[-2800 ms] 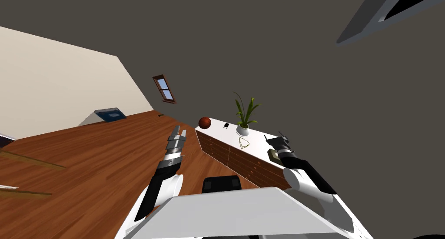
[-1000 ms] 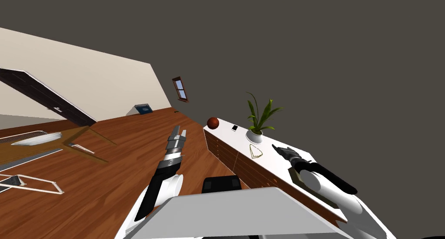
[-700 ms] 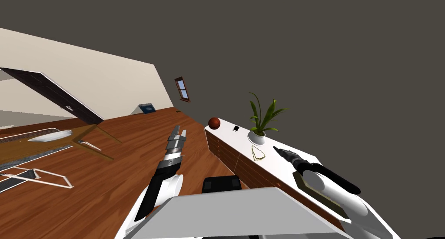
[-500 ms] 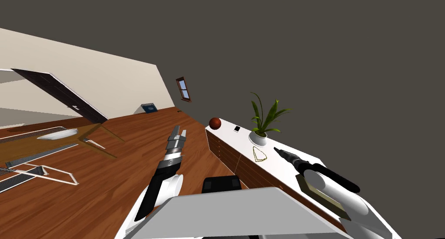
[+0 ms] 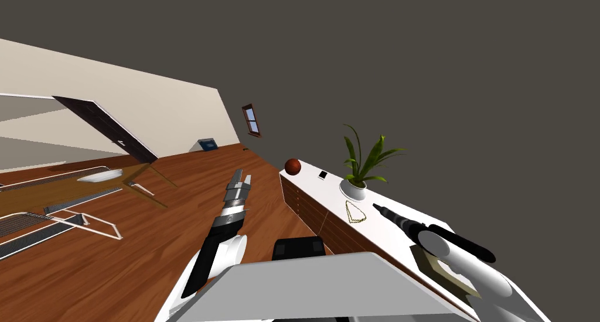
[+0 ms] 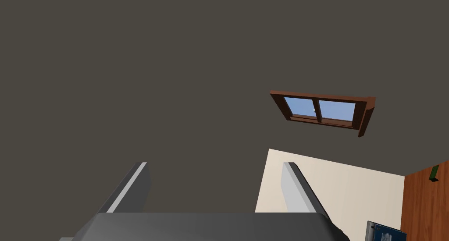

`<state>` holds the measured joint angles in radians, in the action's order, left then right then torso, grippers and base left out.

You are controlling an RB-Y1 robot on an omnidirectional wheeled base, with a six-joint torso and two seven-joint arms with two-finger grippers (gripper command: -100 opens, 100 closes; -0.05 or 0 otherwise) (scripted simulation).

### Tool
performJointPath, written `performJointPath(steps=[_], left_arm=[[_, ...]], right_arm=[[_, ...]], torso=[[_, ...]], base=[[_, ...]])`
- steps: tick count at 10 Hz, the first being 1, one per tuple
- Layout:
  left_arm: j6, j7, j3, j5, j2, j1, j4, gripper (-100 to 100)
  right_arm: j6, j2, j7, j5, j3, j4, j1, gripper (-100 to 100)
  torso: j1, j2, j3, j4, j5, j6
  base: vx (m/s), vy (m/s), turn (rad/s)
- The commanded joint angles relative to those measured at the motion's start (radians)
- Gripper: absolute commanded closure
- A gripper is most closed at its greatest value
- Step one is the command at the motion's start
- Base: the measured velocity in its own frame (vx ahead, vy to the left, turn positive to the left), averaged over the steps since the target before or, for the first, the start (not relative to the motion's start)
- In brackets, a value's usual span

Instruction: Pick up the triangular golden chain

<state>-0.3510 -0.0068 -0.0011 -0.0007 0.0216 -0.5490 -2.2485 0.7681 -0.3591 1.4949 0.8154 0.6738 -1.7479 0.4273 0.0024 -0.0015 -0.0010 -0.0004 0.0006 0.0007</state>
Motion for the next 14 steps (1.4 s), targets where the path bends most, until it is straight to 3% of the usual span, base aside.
performJointPath(steps=[1,2,3,4,5,8,9,13,14], left_arm=[[0.0,0.0,0.0,0.0,0.0,0.0,0.0,0],[0.0,0.0,0.0,0.0,0.0,0.0,0.0,0],[0.0,0.0,0.0,0.0,0.0,0.0,0.0,0],[0.0,0.0,0.0,0.0,0.0,0.0,0.0,0],[0.0,0.0,0.0,0.0,0.0,0.0,0.0,0],[0.0,0.0,0.0,0.0,0.0,0.0,0.0,0],[0.0,0.0,0.0,0.0,0.0,0.0,0.0,0],[0.0,0.0,0.0,0.0,0.0,0.0,0.0,0],[0.0,0.0,0.0,0.0,0.0,0.0,0.0,0]], right_arm=[[0.046,-0.007,0.043,0.014,0.01,0.023,-0.006,-100],[0.078,-0.018,0.077,0.036,0.029,0.063,-0.016,-100],[0.098,-0.018,0.091,0.036,0.029,0.064,-0.016,-100],[0.131,-0.028,0.13,0.057,0.047,0.104,-0.027,-100],[0.148,-0.028,0.137,0.057,0.047,0.104,-0.027,-100],[0.231,-0.047,0.221,0.095,0.08,0.179,-0.046,-100],[0.241,-0.047,0.222,0.095,0.08,0.179,-0.046,-100],[0.347,-0.07,0.321,0.14,0.116,0.278,-0.066,-100],[0.358,-0.07,0.325,0.14,0.116,0.278,-0.066,-100]], torso=[[0.0,0.0,0.0,0.0,0.0,0.0],[0.0,0.0,0.0,0.0,0.0,0.0],[0.0,0.0,0.0,0.0,0.0,0.0],[0.0,0.0,0.0,0.0,0.0,0.0],[0.0,0.0,0.0,0.0,0.0,0.0],[0.0,0.001,0.0,0.0,0.0,0.001],[0.0,0.0,0.0,0.0,0.0,0.0],[0.0,0.001,0.0,0.0,0.0,0.0],[0.0,0.0,0.0,0.0,0.0,0.0]], base=[[0.03,0.019,0.033],[0.031,0.023,0.06],[0.026,0.016,0.041],[0.032,0.017,0.057],[0.026,0.015,0.043],[0.028,0.017,0.05],[0.023,0.015,0.037],[0.025,0.015,0.052],[0.027,0.011,0.024]])
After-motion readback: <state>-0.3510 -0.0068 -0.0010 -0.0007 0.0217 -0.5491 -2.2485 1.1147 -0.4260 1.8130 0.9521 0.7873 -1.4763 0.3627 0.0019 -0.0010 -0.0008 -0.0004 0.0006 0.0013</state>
